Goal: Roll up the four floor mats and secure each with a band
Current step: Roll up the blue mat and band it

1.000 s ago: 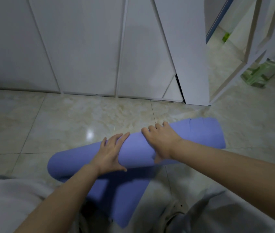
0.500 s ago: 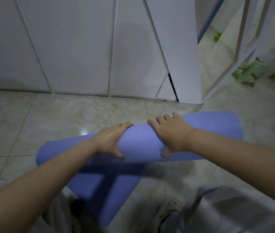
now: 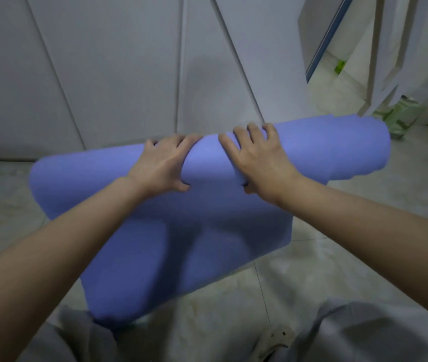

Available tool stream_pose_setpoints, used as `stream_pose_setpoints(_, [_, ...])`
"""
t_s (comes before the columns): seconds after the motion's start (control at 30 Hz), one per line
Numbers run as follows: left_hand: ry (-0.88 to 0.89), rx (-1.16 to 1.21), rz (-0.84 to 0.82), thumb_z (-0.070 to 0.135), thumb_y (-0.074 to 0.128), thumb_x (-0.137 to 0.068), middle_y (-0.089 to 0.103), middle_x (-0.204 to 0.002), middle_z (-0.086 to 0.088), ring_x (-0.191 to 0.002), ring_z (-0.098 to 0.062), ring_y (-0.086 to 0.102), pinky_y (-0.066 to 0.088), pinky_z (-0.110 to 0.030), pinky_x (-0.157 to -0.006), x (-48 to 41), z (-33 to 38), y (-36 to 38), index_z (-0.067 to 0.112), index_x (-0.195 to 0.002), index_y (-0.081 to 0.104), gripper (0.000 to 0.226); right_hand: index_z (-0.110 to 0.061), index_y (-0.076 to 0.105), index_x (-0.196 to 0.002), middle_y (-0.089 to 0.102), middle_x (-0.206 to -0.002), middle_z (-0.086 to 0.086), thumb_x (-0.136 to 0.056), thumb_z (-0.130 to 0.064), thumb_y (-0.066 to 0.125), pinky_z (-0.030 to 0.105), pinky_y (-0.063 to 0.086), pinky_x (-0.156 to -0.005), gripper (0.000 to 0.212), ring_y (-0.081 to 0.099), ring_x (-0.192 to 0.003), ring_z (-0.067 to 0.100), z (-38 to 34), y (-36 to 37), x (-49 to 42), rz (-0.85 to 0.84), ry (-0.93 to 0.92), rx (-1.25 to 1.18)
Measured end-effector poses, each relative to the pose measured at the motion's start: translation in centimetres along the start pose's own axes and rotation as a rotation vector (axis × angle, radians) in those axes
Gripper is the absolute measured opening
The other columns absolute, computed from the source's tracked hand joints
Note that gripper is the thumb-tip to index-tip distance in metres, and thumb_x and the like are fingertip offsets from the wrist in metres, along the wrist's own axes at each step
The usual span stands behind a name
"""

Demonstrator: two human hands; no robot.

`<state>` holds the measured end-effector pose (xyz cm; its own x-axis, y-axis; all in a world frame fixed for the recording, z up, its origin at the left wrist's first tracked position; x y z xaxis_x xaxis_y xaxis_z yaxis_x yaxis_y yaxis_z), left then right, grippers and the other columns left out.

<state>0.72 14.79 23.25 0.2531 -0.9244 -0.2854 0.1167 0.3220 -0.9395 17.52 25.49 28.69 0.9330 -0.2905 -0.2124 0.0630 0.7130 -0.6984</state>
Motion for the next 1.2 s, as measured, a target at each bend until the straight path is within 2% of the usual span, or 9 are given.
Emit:
stream_pose_setpoints(0.2, [0.04, -0.189, 0.155, 0.029, 0.08, -0.057, 0.046, -0.135, -0.01, -0.122, -0.029, 0.046, 0.03, -0.048, -0.097, -0.9, -0.6, -3.9, 0.021, -0.145, 0.033, 0.1, -0.01, 0.041, -0.125, 0.061, -0.113, 0.016, -0.018, -0.038, 0.087, 0.048, 0.048, -0.083, 0.12, 0.06, -0.097, 0.035, 1.1, -1.1, -1.0, 0.161, 0.097, -0.064])
stream_pose_setpoints(0.3, [0.052, -0.201, 0.117, 0.032, 0.08, -0.055, 0.047, -0.133, -0.009, -0.122, -0.027, 0.047, 0.031, -0.047, -0.095, 0.4, -0.6, -3.5, 0.023, -0.144, 0.033, 0.101, -0.009, 0.039, -0.125, 0.061, -0.113, 0.016, -0.018, -0.039, 0.087, 0.048, 0.048, -0.082, 0.121, 0.061, -0.097, 0.036, -0.3, -0.6, 0.0, 0.132, 0.085, -0.124])
stream_pose_setpoints(0.37, [0.029, -0.2, 0.008, 0.037, 0.077, -0.058, 0.044, -0.136, -0.005, -0.124, -0.024, 0.044, 0.03, -0.044, -0.095, 2.0, -0.5, -2.2, 0.025, -0.146, 0.028, 0.102, -0.009, 0.038, -0.124, 0.062, -0.11, 0.016, -0.018, -0.038, 0.086, 0.046, 0.048, -0.082, 0.12, 0.061, -0.095, 0.035, -2.0, 0.2, 1.1, 0.099, 0.058, -0.188])
stream_pose_setpoints(0.53, [0.0, -0.165, -0.301, 0.049, 0.072, -0.066, 0.037, -0.14, 0.002, -0.129, -0.02, 0.038, 0.032, -0.041, -0.098, 5.9, -0.7, 2.6, 0.031, -0.148, 0.014, 0.103, -0.012, 0.037, -0.121, 0.062, -0.101, 0.012, -0.017, -0.046, 0.085, 0.042, 0.048, -0.077, 0.119, 0.06, -0.086, 0.031, -6.6, 2.6, 3.9, -0.127, -0.002, -0.384])
stream_pose_setpoints(0.7, [-0.024, -0.008, -0.497, 0.052, 0.075, -0.063, 0.037, -0.139, 0.003, -0.128, -0.019, 0.038, 0.036, -0.043, -0.097, 8.2, -1.4, 5.7, 0.032, -0.147, 0.013, 0.106, -0.015, 0.021, -0.144, 0.039, -0.134, 0.011, -0.065, -0.043, 0.075, 0.044, 0.031, -0.096, 0.1, 0.042, -0.118, 0.031, -9.1, 3.3, 4.7, -0.359, -0.173, -0.443])
stream_pose_setpoints(0.8, [-0.075, 0.068, -0.587, 0.051, 0.08, -0.061, 0.033, -0.143, 0.003, -0.131, -0.02, 0.034, 0.033, -0.048, -0.101, 8.9, -1.5, 6.6, 0.032, -0.147, 0.01, 0.113, -0.015, 0.02, -0.143, 0.039, -0.132, 0.009, -0.067, -0.043, 0.073, 0.042, 0.031, -0.093, 0.097, 0.042, -0.116, 0.029, -10.2, 3.3, 4.9, -0.387, -0.193, -0.451])
stream_pose_setpoints(0.97, [-0.125, -0.025, -0.619, 0.046, 0.074, -0.07, 0.021, -0.149, -0.005, -0.138, -0.023, 0.022, 0.022, -0.056, -0.109, 11.3, -0.5, 8.1, 0.025, -0.151, -0.001, 0.113, -0.016, 0.028, -0.135, 0.044, -0.126, 0.006, -0.058, -0.046, 0.082, 0.041, 0.035, -0.089, 0.099, 0.047, -0.112, 0.028, -11.5, 4.1, 4.8, -0.567, -0.193, -0.501])
stream_pose_setpoints(1.13, [-0.102, -0.09, -0.611, 0.055, 0.072, -0.072, -0.004, -0.157, -0.013, -0.146, -0.028, -0.004, 0.008, -0.062, -0.11, 13.0, 2.9, 10.4, 0.019, -0.147, -0.024, 0.126, -0.015, 0.03, -0.135, 0.053, -0.126, 0.007, -0.057, -0.05, 0.082, 0.039, 0.045, -0.088, 0.1, 0.054, -0.11, 0.029, -11.1, 5.1, 5.2, -0.752, -0.153, -0.662])
stream_pose_setpoints(1.2, [-0.074, -0.074, -0.586, 0.057, 0.07, -0.073, -0.005, -0.158, -0.012, -0.146, -0.026, -0.007, 0.004, -0.063, -0.11, 13.0, 3.3, 10.9, 0.021, -0.146, -0.026, 0.126, -0.015, 0.03, -0.136, 0.053, -0.128, 0.006, -0.056, -0.051, 0.083, 0.04, 0.047, -0.09, 0.103, 0.055, -0.111, 0.029, -10.8, 5.2, 5.7, -0.826, -0.133, -0.752])
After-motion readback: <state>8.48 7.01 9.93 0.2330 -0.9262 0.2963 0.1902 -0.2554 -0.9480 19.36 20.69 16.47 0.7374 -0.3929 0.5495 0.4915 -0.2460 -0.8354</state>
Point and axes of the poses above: each hand's wrist, its own x-axis away from the middle knuckle, its own y-axis out of the palm, z = x × y, the point moved 1 cm from there along -x, towards the middle knuckle
